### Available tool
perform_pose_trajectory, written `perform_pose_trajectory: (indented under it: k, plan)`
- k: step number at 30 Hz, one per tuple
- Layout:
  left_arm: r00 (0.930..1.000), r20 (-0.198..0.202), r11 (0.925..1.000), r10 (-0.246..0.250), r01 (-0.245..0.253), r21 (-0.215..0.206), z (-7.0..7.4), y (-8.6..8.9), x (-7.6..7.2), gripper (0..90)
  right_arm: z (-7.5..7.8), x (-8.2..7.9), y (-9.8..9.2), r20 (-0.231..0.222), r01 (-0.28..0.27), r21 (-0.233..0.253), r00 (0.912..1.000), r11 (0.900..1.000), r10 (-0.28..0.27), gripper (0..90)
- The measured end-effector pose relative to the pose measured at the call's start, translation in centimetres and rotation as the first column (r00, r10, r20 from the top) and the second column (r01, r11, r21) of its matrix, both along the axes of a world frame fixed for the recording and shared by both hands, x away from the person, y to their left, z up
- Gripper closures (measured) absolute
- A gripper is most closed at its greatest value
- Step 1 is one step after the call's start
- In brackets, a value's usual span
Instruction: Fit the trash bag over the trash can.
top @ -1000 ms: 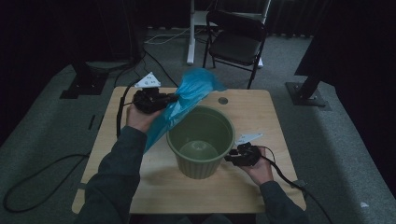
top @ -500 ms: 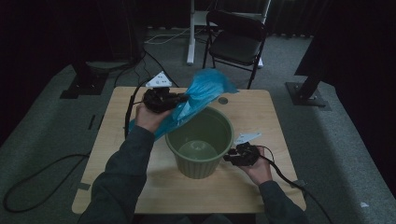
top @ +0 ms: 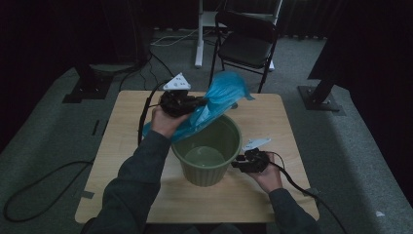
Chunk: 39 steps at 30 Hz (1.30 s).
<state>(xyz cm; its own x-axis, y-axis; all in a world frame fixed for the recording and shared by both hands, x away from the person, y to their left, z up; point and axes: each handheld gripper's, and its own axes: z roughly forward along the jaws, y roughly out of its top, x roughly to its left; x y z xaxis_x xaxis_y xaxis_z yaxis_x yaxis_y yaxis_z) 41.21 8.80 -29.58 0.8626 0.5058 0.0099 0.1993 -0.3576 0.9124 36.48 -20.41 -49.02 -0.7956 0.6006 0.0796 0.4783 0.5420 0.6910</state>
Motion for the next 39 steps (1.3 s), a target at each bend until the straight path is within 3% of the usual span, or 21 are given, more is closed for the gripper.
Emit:
perform_pose_trajectory:
  k: [9, 20, 25, 30, 39]
  plan:
    - [0.9994, 0.003, 0.9994, -0.033, 0.033, 0.008, 0.5, -2.5, 0.0, 89.1, 0.1, 0.0, -0.1, 0.002, 0.000, 0.006, 1.0000, 1.000, 0.000, 62.0]
    - [0.9984, -0.027, 0.9987, -0.050, 0.050, -0.007, 0.0, -4.5, 0.9, 89.2, 0.1, 0.0, -0.1, 0.002, -0.008, 0.003, 1.0000, 1.000, 0.008, 61.2]
    - [0.9971, -0.039, 0.9979, -0.064, 0.064, -0.003, -0.1, -6.3, 1.2, 89.2, 0.2, -0.1, -0.2, 0.007, -0.007, 0.002, 1.0000, 1.000, 0.007, 61.2]
    - [0.9956, -0.048, 0.9966, -0.081, 0.080, -0.021, 0.0, -7.6, 1.2, 89.2, 0.1, -0.1, -0.5, 0.003, -0.005, 0.004, 1.0000, 1.000, 0.005, 61.1]
    - [0.9906, -0.047, 0.9916, -0.128, 0.128, -0.018, 0.0, -9.8, 0.4, 89.2, 0.3, -0.1, -1.3, 0.009, 0.021, 0.016, 0.9997, 1.000, -0.021, 61.1]
